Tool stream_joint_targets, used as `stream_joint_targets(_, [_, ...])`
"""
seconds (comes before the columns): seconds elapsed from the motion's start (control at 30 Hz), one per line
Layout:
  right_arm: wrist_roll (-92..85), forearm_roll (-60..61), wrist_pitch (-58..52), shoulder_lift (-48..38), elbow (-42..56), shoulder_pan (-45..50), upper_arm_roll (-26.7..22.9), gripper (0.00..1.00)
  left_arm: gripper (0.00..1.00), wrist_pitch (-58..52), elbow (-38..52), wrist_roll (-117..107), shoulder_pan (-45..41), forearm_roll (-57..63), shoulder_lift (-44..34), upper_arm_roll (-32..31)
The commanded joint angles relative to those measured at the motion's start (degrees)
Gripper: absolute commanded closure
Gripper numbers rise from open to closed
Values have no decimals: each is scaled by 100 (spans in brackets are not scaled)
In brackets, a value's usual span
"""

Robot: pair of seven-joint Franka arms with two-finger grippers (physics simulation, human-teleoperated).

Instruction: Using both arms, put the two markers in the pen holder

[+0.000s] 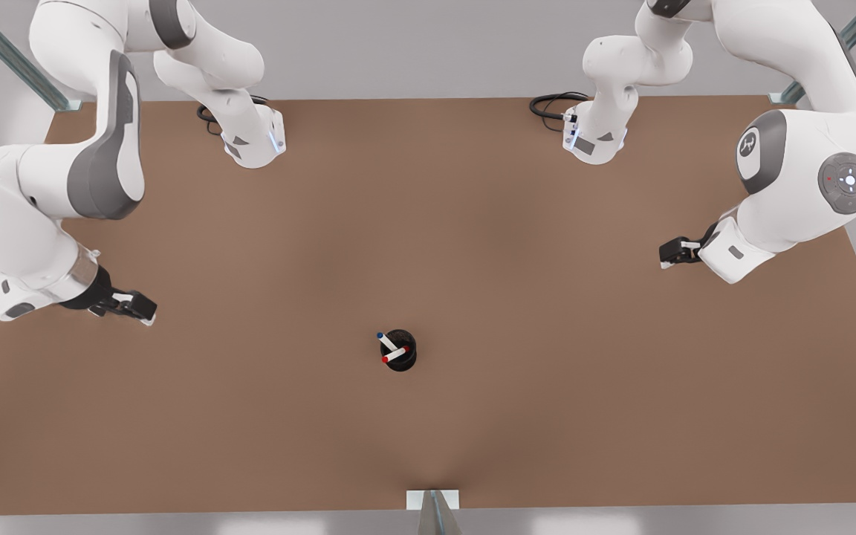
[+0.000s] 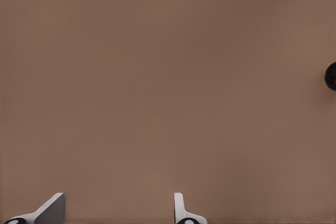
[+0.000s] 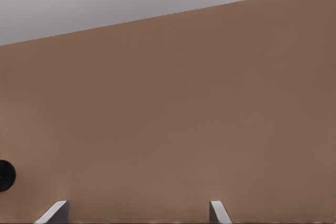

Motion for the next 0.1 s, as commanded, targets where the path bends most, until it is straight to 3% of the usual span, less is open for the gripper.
stream_joint_targets(0.0, [-927, 41, -497, -224, -309, 25, 5, 0, 0, -26, 3, 296, 0, 5, -6, 0])
stream_joint_targets(0.07, [-936, 23, -251, -541, -653, 25, 14, 0, 0, -26, 3, 287, -9, 5, -6, 0])
